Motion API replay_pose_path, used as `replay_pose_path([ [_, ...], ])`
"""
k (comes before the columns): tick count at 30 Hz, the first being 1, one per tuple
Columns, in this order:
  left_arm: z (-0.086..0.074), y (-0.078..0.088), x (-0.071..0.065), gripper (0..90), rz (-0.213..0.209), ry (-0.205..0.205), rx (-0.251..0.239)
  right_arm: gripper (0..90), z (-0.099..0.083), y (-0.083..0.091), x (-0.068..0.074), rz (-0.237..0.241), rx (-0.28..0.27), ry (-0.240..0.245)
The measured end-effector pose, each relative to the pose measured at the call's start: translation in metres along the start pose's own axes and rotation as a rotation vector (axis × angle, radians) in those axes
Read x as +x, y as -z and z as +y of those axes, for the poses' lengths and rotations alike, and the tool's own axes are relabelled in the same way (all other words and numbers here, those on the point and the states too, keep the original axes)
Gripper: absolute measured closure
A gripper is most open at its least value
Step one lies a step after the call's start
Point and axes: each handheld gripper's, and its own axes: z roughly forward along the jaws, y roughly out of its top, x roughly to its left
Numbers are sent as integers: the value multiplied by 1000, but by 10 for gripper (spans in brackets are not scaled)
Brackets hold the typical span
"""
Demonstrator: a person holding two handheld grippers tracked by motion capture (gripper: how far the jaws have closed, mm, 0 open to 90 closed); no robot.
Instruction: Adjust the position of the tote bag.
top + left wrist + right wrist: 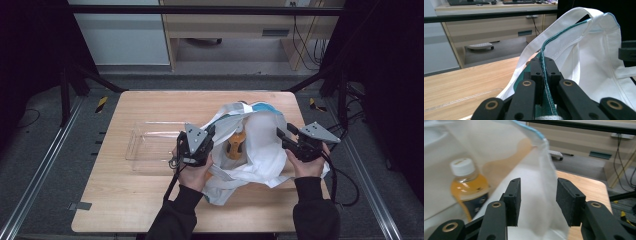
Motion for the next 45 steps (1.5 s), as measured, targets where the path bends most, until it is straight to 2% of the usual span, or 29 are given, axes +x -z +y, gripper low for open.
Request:
replay_pose_path([
  [7,0,0,2,873,-6,3,1,578,0,-10,-10,-31,14,-11],
  [9,0,-1,2,873,-9,6,0,644,-1,-12,-10,-25,21,-2],
  [11,0,-1,2,873,-10,5,-1,770,-1,-14,-9,-26,28,17],
  [12,0,-1,2,873,-11,5,0,800,-1,-14,-9,-27,30,23],
  [14,0,-2,3,873,-13,8,3,877,-1,-16,-10,-22,33,18],
  [20,-1,-6,4,873,15,12,13,888,2,-21,-8,-38,25,9],
  [27,-7,-17,8,873,56,37,71,888,6,-27,-9,-36,73,-8],
  [31,-9,-20,8,872,72,18,90,888,7,-31,-7,-46,98,11],
  [39,-15,-26,10,872,94,17,122,888,2,-43,-2,-55,127,35],
  [45,-18,-29,8,872,107,-5,138,889,-4,-52,0,-58,158,47],
])
